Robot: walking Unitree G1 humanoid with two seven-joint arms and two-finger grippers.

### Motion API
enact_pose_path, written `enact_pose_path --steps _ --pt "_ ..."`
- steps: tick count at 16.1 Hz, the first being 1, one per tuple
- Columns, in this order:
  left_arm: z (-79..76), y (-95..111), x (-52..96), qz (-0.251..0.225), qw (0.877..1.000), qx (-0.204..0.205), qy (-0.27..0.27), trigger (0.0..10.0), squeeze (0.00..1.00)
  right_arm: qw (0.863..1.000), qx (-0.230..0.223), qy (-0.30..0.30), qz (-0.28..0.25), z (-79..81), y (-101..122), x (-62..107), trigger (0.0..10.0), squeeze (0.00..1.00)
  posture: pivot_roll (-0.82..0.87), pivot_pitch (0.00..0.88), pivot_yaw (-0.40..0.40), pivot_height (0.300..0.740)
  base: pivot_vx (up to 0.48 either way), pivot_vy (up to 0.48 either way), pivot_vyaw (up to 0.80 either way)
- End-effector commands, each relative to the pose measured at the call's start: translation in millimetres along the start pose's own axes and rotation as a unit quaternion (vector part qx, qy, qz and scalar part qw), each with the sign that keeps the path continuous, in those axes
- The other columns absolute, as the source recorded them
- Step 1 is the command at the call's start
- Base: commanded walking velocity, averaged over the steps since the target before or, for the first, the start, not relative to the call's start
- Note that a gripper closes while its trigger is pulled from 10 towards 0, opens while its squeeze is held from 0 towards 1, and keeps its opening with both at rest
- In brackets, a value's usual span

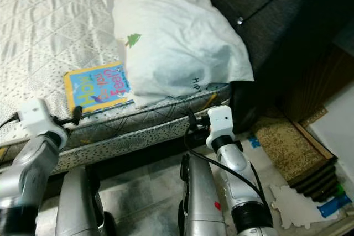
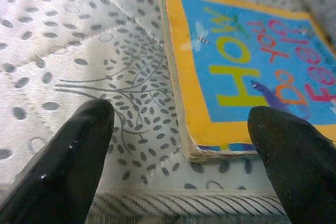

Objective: Clean up the room

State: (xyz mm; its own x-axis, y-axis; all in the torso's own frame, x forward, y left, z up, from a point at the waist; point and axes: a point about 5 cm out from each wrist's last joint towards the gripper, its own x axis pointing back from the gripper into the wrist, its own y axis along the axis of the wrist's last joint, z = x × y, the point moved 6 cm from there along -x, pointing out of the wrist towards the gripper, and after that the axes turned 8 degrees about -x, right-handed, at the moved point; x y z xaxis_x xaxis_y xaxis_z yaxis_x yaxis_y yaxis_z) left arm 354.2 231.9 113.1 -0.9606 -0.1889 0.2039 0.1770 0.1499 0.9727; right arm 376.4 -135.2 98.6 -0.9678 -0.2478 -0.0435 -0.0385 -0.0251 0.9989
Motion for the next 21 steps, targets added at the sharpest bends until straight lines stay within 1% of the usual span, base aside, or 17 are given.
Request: enact_pose_path --steps 1,2,5,6,7,11,12,13,14,15,17,18,19,20,21 --pt "-5.5 -5 8.2 -0.004 1.0 -0.009 0.001 10.0 1.0 1.0 -0.002 0.001 0.006 0.9 -5 1.3 10.0 0.0 -0.03 0.18 -0.044 0.48 0.0 0.0 0.0" --pt "-20.6 -15 10.7 0.012 1.0 -0.009 -0.026 10.0 1.0 1.0 -0.002 0.002 0.005 1.7 -4 0.3 10.0 0.0 -0.03 0.18 -0.043 0.48 0.0 0.0 0.0" --pt "-48.9 -29 11.7 0.047 0.996 -0.004 -0.072 10.0 1.0 1.0 0.001 0.003 0.002 2.0 -3 0.2 10.0 0.0 -0.05 0.179 -0.04 0.48 0.0 0.0 0.0" --pt "-51.3 -31 11.6 0.052 0.996 -0.009 -0.078 10.0 1.0 1.0 0.002 0.002 0.003 1.3 -3 1.0 10.0 0.0 -0.05 0.179 -0.04 0.48 0.0 0.0 0.0" --pt "-54.2 -41 11.1 0.08 0.993 -0.002 -0.084 10.0 1.0 1.0 0.003 0.0 0.004 -0.7 -5 2.9 10.0 0.0 -0.05 0.182 -0.039 0.48 0.0 0.0 0.0" --pt "-39.7 -51 4.8 0.108 0.993 0.025 -0.052 10.0 1.0 1.0 0.005 -0.001 0.004 -1.5 -4 2.5 10.0 0.0 -0.05 0.185 -0.037 0.48 0.0 0.0 0.0" --pt "-36.2 -54 3.5 0.115 0.992 0.03 -0.047 10.0 0.97 1.0 0.006 -0.001 0.004 -1.3 -5 2.3 10.0 0.0 -0.05 0.185 -0.037 0.48 0.0 0.0 0.0" --pt "-31.0 -54 1.2 0.121 0.991 0.037 -0.04 10.0 0.85 1.0 0.006 0.0 0.004 -0.8 -5 1.9 10.0 0.0 -0.05 0.185 -0.037 0.48 0.0 0.0 0.0" --pt "-29.5 -54 0.3 0.121 0.991 0.037 -0.038 10.0 0.85 1.0 0.006 0.0 0.004 -0.8 -5 1.9 10.0 0.0 -0.05 0.185 -0.037 0.48 0.0 0.0 0.0" --pt "-23.6 -54 -3.7 0.121 0.992 0.035 -0.032 10.0 0.71 1.0 0.006 -0.001 0.004 -0.6 -5 1.8 10.0 0.0 -0.05 0.184 -0.035 0.48 0.0 0.0 0.0" --pt "-14.4 -52 -8.9 0.12 0.992 0.031 -0.021 10.0 0.56 1.0 0.007 -0.001 0.004 -0.6 -5 1.7 10.0 0.0 -0.05 0.183 -0.034 0.48 0.0 0.0 0.0" --pt "-10.7 -51 -10.8 0.119 0.992 0.032 -0.016 10.0 0.52 1.0 0.007 -0.002 0.003 -1.0 -5 2.0 10.0 0.0 -0.05 0.183 -0.034 0.48 0.0 0.0 0.0" --pt "-3.0 -49 -13.9 0.116 0.993 0.03 -0.006 10.0 0.38 1.0 0.008 -0.003 0.004 -1.9 -6 2.8 10.0 0.0 -0.06 0.182 -0.032 0.48 0.0 0.0 0.0" --pt "2.4 -47 -16.0 0.115 0.993 0.029 0.0 10.0 0.31 1.0 0.008 -0.003 0.004 -2.1 -6 2.8 10.0 0.0 -0.06 0.182 -0.032 0.48 0.0 0.0 0.0" --pt "3.7 -47 -16.7 0.115 0.993 0.029 0.002 10.0 0.31 1.0 0.008 -0.003 0.004 -2.1 -6 2.7 10.0 0.0 -0.06 0.181 -0.032 0.48 0.0 0.0 0.0"
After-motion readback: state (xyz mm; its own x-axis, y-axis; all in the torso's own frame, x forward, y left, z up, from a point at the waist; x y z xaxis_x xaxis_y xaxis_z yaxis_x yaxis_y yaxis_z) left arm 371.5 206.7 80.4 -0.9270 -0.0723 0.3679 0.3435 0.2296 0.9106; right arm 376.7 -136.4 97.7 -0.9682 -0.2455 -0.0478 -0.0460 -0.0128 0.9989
